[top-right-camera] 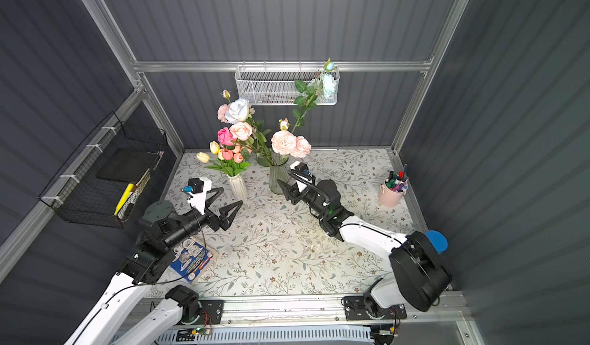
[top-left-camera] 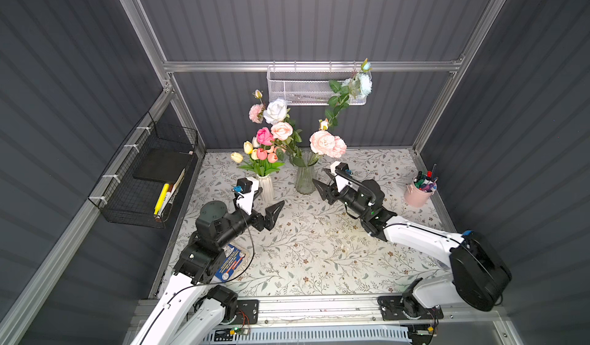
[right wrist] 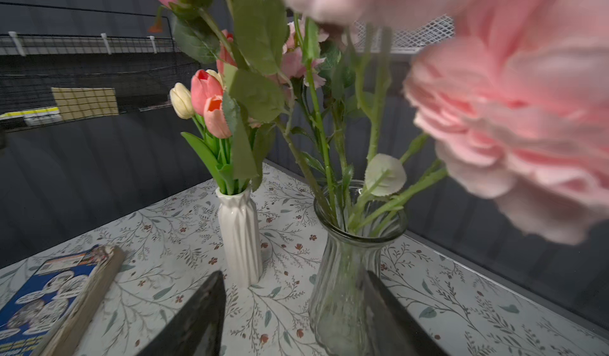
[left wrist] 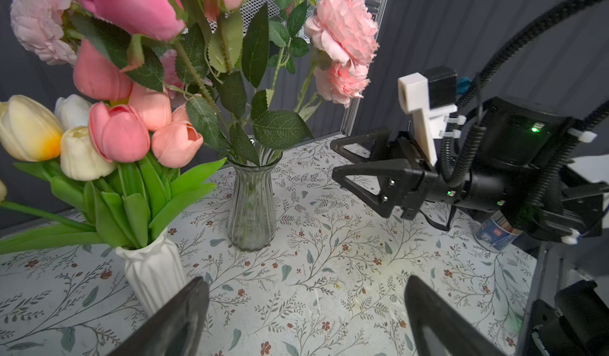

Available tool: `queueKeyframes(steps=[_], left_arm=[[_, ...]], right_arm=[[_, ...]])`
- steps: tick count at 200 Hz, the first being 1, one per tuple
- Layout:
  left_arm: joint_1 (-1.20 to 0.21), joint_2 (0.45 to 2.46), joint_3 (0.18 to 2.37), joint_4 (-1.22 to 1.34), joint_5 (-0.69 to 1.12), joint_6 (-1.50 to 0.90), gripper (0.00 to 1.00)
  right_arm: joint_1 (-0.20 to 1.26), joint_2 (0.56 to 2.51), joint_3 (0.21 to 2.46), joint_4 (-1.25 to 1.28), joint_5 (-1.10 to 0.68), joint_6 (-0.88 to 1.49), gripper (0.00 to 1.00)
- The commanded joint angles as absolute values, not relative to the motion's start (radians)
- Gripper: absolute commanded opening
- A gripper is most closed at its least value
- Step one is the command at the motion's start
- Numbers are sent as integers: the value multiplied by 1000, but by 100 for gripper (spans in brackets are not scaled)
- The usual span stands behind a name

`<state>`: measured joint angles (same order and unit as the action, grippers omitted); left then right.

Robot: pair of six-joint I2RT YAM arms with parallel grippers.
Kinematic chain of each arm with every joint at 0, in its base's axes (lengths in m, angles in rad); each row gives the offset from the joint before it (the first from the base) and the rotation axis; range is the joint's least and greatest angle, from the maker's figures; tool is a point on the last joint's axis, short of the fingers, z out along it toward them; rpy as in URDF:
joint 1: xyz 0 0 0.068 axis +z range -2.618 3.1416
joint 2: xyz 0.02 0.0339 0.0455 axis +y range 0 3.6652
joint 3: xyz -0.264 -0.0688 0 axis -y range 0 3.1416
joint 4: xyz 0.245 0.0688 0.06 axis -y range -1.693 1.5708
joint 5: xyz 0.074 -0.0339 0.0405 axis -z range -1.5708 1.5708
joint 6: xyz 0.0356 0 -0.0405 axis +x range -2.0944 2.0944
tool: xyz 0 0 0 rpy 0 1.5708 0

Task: Pick out pink flowers from the vase
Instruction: Pick up the flower from the vase.

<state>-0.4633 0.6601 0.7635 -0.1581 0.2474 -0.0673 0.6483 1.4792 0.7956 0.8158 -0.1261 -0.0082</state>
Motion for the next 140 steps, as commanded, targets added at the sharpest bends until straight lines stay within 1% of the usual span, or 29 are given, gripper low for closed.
queueKeyframes(steps=[1,20,51,97,140], left_arm=[[-489,634,735,-101,210,-11,94],[-513,608,707,-88,176,2,94],[-534,557,675,-77,117,13,94],[-554,521,660,-80,85,5,96],[-563,499,650,-80,72,3,96]], right_arm=[[657,1543,861,1061,-83,-29,62],[686,1585,899,1080,-94,-85,55],[699,1634,918,1148,44,-90,51],[706,1703,1001,1151,91,-102,49],[706,1737,1036,1146,176,-123,47]])
